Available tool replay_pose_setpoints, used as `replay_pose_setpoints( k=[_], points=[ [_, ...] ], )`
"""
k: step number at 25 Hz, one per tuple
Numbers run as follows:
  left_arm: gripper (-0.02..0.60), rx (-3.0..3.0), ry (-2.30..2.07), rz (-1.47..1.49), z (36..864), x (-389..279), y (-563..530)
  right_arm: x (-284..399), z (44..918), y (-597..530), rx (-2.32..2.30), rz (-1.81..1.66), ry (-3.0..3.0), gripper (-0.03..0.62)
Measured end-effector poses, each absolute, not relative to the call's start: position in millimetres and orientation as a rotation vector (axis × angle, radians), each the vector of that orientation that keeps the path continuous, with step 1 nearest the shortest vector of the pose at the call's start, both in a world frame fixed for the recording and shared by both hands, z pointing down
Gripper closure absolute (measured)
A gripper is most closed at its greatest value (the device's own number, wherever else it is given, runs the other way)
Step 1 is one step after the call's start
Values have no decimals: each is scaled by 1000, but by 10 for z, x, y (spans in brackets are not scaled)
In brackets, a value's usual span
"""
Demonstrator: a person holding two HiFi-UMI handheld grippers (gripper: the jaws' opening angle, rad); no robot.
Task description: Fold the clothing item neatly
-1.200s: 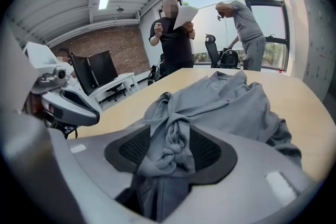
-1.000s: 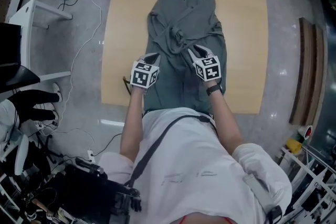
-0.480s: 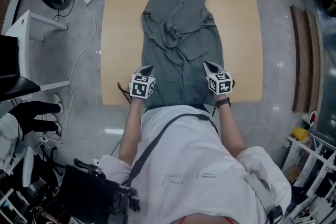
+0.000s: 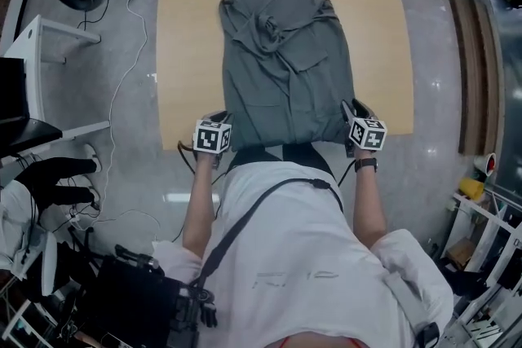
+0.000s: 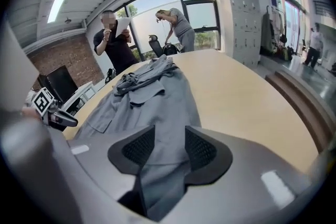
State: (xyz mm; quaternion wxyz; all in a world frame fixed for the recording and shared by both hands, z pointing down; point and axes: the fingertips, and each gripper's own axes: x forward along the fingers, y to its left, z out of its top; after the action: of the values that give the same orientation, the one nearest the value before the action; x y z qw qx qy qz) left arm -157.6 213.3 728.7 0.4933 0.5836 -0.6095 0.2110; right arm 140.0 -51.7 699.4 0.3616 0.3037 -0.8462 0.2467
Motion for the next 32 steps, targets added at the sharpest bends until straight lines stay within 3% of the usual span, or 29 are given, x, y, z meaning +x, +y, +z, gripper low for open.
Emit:
replay_pose_setpoints(
  k=[4,6,7,13,18,21,26,32],
  points=[
    [420,1413,-1404,500,7446,-1301,2339,1775,7173,-346,774,683,-2134,309],
    [377,1386,-1355,478,7528,-1085,2467,1904,7313,-182,706,705,-2109,205],
    [362,1366,-1357,473,7553,-1010,2516,1940,7364,-101,668,705,-2102,183],
    [354,1223,-1574,517,7520,-909,2529,1814,7512,287,508,581,-2125,186],
    [356,1177,-1682,551,7464,-770,2445,1585,7503,461,455,476,-2217,222],
    [361,1176,-1699,553,7489,-714,2374,1472,7524,490,402,377,-2238,283],
    [525,1153,-1679,344,7582,-634,2270,1263,7535,546,331,467,-2262,475],
    [543,1170,-1531,43,7494,-305,2292,1343,7443,629,233,688,-2225,497]
  ],
)
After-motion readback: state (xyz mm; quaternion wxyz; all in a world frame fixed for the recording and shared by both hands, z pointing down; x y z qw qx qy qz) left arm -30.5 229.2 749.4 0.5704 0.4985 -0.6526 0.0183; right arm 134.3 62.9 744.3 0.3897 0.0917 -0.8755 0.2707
